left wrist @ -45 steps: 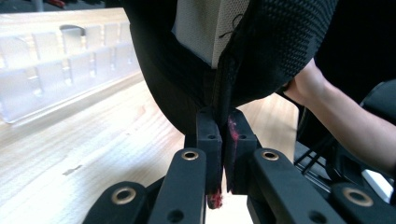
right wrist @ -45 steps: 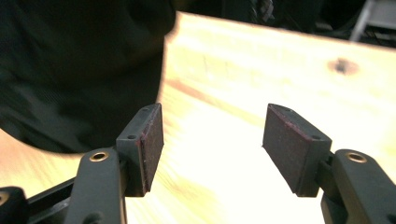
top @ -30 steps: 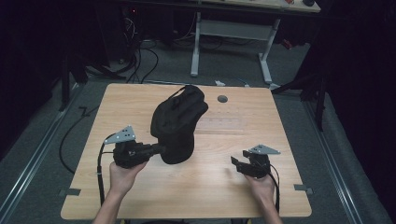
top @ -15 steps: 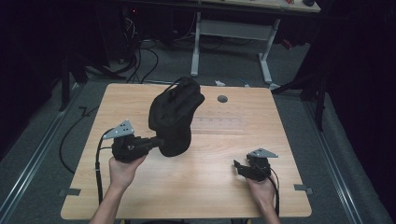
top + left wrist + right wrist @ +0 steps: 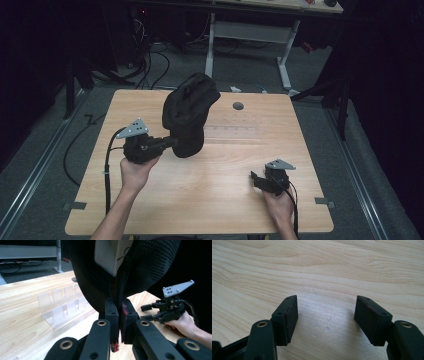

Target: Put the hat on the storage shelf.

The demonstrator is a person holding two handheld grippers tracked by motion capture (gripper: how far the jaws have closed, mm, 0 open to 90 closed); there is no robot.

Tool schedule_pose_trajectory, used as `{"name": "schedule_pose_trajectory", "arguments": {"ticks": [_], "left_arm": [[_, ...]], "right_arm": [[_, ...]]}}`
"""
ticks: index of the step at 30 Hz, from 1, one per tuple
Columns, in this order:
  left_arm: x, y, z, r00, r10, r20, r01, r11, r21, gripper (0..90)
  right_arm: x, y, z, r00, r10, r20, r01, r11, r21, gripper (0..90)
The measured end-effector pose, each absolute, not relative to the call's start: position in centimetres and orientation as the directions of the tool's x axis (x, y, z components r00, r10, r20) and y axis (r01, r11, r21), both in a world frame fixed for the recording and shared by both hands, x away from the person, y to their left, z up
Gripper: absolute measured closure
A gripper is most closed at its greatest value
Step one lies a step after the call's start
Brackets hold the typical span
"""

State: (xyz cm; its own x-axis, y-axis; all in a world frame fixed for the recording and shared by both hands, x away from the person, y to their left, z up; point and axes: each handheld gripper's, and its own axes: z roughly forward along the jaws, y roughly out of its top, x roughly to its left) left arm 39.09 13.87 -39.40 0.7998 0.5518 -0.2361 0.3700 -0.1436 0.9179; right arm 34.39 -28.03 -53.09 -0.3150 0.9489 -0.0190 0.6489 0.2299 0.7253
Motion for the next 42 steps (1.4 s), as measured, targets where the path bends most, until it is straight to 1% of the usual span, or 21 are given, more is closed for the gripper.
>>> {"name": "schedule_pose_trajectory", "arguments": {"ticks": [23,34,42], "left_arm": [[42.2,13.5,-38.1,0.74,0.649,-0.177,0.328,-0.118,0.937,86.6],[44.0,12.5,-38.3,0.718,0.677,-0.163,0.335,-0.131,0.933,86.6],[45.6,11.7,-39.2,0.696,0.701,-0.156,0.353,-0.145,0.925,86.6]], "right_arm": [[34.4,-28.0,-53.1,-0.309,0.951,-0.019,0.649,0.226,0.726,35.1],[34.4,-28.0,-53.1,-0.309,0.951,-0.02,0.649,0.226,0.726,34.9],[34.3,-28.0,-53.1,-0.311,0.95,-0.02,0.649,0.227,0.726,34.7]]}}
